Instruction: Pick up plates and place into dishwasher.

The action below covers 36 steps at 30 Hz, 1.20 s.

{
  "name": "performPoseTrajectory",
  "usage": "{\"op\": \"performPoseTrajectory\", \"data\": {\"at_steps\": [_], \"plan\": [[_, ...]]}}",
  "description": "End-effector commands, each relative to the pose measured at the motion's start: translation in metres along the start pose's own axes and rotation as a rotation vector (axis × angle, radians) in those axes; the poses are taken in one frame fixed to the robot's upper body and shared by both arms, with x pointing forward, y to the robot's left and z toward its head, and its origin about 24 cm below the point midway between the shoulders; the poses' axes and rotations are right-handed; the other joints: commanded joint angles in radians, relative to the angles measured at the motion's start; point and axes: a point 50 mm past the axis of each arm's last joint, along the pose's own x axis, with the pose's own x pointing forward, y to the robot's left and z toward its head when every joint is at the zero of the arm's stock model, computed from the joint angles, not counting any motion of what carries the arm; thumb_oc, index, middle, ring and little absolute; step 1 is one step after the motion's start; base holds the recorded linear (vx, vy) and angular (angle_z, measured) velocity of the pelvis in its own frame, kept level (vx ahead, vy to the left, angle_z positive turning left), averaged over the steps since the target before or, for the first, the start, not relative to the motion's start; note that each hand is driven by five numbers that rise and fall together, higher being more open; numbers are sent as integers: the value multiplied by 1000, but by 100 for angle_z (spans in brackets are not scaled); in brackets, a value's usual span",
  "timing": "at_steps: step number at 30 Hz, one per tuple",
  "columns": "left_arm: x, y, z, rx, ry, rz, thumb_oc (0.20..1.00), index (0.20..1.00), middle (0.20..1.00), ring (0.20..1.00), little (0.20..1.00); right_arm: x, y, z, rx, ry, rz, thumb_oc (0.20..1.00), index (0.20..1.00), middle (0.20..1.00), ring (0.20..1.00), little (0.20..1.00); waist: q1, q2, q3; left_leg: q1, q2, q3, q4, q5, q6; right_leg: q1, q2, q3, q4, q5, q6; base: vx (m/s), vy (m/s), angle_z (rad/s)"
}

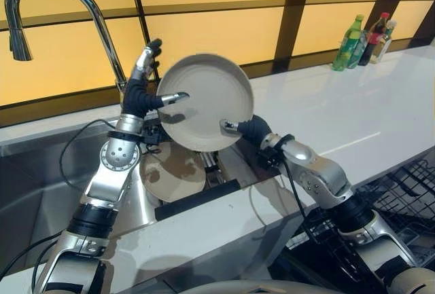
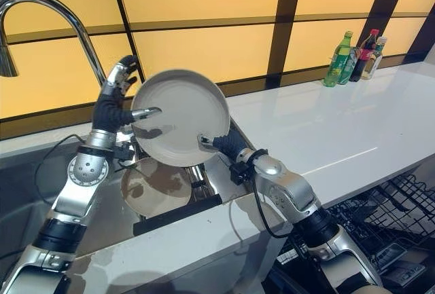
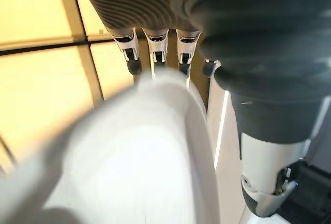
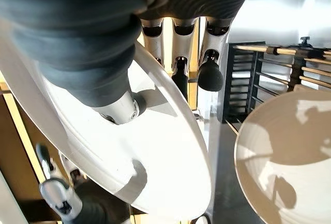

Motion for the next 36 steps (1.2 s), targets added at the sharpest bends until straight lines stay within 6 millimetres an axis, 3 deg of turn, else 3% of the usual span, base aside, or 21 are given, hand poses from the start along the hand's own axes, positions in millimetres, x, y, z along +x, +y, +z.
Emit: {"op": "performPoseTrajectory", "data": {"at_steps": [1, 12, 17, 21, 28, 36], "plan": [[12, 12, 18, -1, -112, 63, 1000, 1000, 1000, 1000, 1000, -6, -2, 45, -16, -247, -9, 200, 200, 200, 200, 200, 11, -33, -33, -104, -17, -58, 0, 35, 10, 41, -75, -32, 40, -90, 71, 0, 0, 0], [0, 44, 18, -13, -130, 232, 1000, 1000, 1000, 1000, 1000, -38, -55, 68, -192, -340, -331, 200, 200, 200, 200, 200, -3, -37, -29, -110, -16, -57, 0, 36, 7, 31, -72, -16, 48, -90, 71, 0, 0, 0], [-6, 55, 19, 2, -124, 276, 1000, 1000, 1000, 1000, 1000, -64, -85, 77, -276, -359, -516, 200, 200, 200, 200, 200, -21, -41, -29, -109, -17, -43, 0, 31, 9, 23, -73, -2, 54, -90, 75, -6, 14, -1], [-10, 67, 21, 20, -122, 287, 1000, 1000, 1000, 1000, 1000, -97, -111, 80, -331, -374, -695, 200, 200, 200, 200, 200, -51, -42, -24, -105, -17, -19, 0, 27, 14, 10, -75, 17, 70, -93, 80, -25, 31, -5], [-12, 83, 23, 40, -116, 313, 1000, 1000, 1000, 1000, 1000, -142, -137, 73, -392, -357, -900, 200, 200, 200, 200, 200, -103, -37, -15, -97, -21, 21, 0, 19, 26, -13, -82, 62, 100, -93, 92, -16, 30, -15], [-16, 93, 21, 74, -104, 322, 1000, 1000, 1000, 1000, 1000, -181, -151, 55, -395, -317, -1064, 200, 200, 200, 200, 200, -161, -30, 1, -78, -28, 59, 0, -2, 44, -42, -90, 118, 145, -95, 112, -8, 16, -24]]}}
